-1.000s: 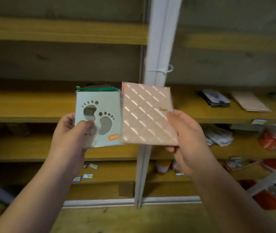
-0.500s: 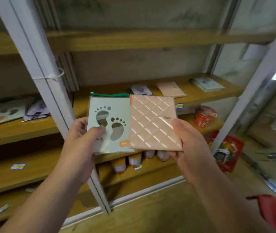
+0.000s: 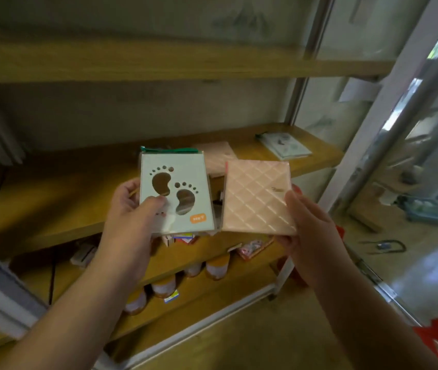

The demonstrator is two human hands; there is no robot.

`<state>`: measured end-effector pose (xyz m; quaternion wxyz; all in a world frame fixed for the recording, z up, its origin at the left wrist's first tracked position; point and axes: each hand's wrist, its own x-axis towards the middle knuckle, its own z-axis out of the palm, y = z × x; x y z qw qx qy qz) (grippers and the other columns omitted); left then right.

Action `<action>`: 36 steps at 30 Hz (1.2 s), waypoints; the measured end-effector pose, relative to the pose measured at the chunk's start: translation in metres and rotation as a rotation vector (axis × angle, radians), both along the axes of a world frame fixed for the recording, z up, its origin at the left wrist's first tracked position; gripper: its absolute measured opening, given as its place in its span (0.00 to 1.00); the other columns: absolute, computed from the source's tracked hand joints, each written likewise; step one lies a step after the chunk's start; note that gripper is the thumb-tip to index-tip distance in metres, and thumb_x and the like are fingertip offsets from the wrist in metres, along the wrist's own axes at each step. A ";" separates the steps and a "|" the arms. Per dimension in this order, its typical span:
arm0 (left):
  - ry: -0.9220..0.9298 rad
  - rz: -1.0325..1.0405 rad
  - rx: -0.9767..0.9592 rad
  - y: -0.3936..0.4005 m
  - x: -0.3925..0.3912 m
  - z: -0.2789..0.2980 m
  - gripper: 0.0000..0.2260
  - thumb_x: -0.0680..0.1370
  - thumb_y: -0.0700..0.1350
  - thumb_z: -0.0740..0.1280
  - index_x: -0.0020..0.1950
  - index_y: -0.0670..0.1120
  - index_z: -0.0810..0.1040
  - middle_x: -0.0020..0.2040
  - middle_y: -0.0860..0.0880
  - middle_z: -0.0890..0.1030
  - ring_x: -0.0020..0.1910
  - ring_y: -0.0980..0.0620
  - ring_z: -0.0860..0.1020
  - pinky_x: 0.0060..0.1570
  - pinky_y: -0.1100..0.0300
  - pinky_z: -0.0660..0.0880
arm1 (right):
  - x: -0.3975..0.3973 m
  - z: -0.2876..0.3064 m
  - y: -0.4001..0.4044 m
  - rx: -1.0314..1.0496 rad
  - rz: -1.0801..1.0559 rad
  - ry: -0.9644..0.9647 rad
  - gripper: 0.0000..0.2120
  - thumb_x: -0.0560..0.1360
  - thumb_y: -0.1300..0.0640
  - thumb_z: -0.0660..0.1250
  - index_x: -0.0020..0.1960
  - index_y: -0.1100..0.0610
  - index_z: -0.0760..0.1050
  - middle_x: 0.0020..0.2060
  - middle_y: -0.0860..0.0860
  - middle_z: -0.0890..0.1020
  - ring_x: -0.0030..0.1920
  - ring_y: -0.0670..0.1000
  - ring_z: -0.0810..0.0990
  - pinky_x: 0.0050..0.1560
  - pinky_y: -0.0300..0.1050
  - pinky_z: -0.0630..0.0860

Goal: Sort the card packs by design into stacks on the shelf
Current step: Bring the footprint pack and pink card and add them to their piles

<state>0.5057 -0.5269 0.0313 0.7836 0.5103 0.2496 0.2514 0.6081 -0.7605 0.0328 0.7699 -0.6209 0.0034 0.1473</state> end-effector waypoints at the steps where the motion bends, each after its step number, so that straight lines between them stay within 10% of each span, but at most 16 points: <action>1: -0.004 0.008 -0.010 0.005 0.012 0.002 0.20 0.77 0.40 0.72 0.64 0.57 0.74 0.51 0.51 0.86 0.45 0.47 0.87 0.37 0.51 0.83 | 0.017 0.001 0.003 -0.025 0.001 -0.007 0.04 0.76 0.45 0.71 0.48 0.41 0.84 0.52 0.52 0.85 0.53 0.56 0.85 0.56 0.59 0.82; 10: 0.003 0.124 0.033 0.017 0.080 0.005 0.20 0.76 0.38 0.71 0.65 0.54 0.74 0.57 0.50 0.83 0.46 0.51 0.86 0.36 0.55 0.82 | 0.154 -0.022 0.048 -0.413 0.107 -0.213 0.10 0.82 0.47 0.62 0.53 0.50 0.81 0.35 0.50 0.80 0.30 0.45 0.75 0.25 0.38 0.70; 20: 0.110 0.391 0.076 -0.002 0.119 0.000 0.18 0.77 0.41 0.71 0.62 0.58 0.76 0.57 0.52 0.83 0.50 0.48 0.86 0.42 0.49 0.83 | 0.256 -0.033 0.126 -0.646 0.362 -0.541 0.15 0.76 0.43 0.69 0.41 0.55 0.75 0.33 0.47 0.79 0.36 0.53 0.82 0.40 0.55 0.81; 28: 0.103 0.466 0.082 -0.043 0.172 -0.002 0.18 0.76 0.40 0.72 0.63 0.56 0.76 0.55 0.52 0.83 0.52 0.47 0.85 0.43 0.51 0.83 | 0.289 -0.034 0.077 -0.781 0.462 -0.815 0.20 0.76 0.41 0.67 0.64 0.48 0.76 0.40 0.38 0.74 0.39 0.37 0.74 0.34 0.35 0.67; 36: 0.063 0.318 0.050 -0.094 0.267 -0.011 0.15 0.79 0.41 0.70 0.64 0.52 0.78 0.52 0.50 0.87 0.48 0.50 0.86 0.40 0.55 0.83 | 0.327 -0.020 -0.041 -0.957 0.378 -0.972 0.25 0.77 0.44 0.67 0.71 0.50 0.71 0.63 0.47 0.75 0.60 0.47 0.77 0.57 0.43 0.77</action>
